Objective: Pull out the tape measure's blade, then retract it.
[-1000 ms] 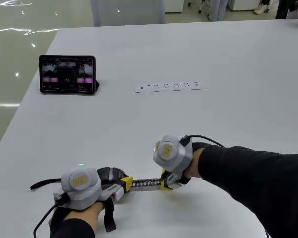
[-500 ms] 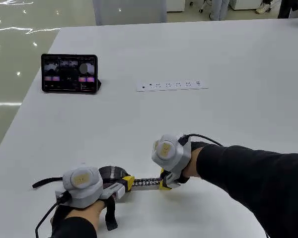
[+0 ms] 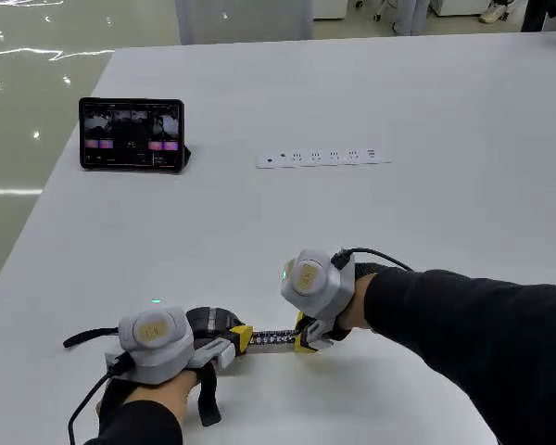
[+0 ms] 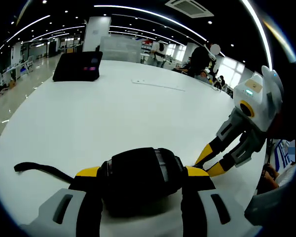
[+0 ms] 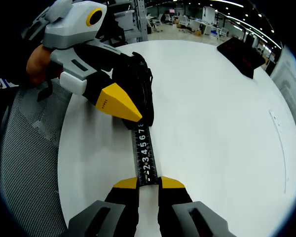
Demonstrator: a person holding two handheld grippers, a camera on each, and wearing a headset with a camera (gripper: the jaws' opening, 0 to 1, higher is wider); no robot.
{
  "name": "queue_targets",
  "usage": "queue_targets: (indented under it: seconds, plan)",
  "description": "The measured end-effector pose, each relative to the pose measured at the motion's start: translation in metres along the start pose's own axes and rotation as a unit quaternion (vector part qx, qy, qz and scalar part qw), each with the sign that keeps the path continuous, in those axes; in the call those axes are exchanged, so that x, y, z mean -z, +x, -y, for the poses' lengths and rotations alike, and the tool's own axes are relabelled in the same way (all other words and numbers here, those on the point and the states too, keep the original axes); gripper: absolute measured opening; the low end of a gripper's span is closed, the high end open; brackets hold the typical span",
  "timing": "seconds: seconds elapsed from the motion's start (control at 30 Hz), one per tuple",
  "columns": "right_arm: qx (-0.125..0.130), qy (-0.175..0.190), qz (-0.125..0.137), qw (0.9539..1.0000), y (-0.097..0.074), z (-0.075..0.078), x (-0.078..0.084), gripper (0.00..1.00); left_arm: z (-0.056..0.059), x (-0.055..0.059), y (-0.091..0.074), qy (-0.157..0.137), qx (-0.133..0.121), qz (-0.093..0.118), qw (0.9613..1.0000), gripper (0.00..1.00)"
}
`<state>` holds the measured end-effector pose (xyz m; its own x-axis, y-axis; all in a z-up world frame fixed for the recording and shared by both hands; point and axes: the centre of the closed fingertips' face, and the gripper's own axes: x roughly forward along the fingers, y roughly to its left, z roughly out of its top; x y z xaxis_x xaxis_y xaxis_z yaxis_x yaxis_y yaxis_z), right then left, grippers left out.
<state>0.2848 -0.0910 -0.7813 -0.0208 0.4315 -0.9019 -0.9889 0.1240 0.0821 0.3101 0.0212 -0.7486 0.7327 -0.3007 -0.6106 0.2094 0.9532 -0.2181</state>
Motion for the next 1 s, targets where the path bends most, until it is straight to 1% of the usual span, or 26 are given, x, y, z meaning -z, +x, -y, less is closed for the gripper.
queue_targets:
  seconds: [0.4, 0.47, 0.5, 0.67, 1.0]
  plan:
    - [-0.004, -0.001, 0.0, 1.0, 0.0021, 0.0002, -0.0032, 0.1, -0.0008, -0.0001, 0.0002, -0.002, 0.002, -0.001, 1.0, 0.6]
    - [-0.003, 0.002, 0.001, 1.0, 0.0023, -0.0001, -0.0038, 0.1, -0.0007, -0.0001, 0.0002, -0.002, 0.003, -0.001, 1.0, 0.6]
    - [-0.004, 0.009, 0.003, 0.9999, 0.0024, -0.0002, -0.0044, 0.1, -0.0006, -0.0001, 0.0002, -0.003, 0.003, -0.002, 1.0, 0.6]
    - [-0.004, 0.0, 0.004, 1.0, 0.0031, -0.0006, -0.0053, 0.1, -0.0005, 0.0001, 0.0001, -0.003, 0.003, -0.002, 1.0, 0.6]
    - [-0.009, 0.0, 0.006, 0.9999, 0.0037, -0.0012, -0.008, 0.1, 0.0001, 0.0, -0.0006, -0.003, 0.003, -0.002, 1.0, 0.6]
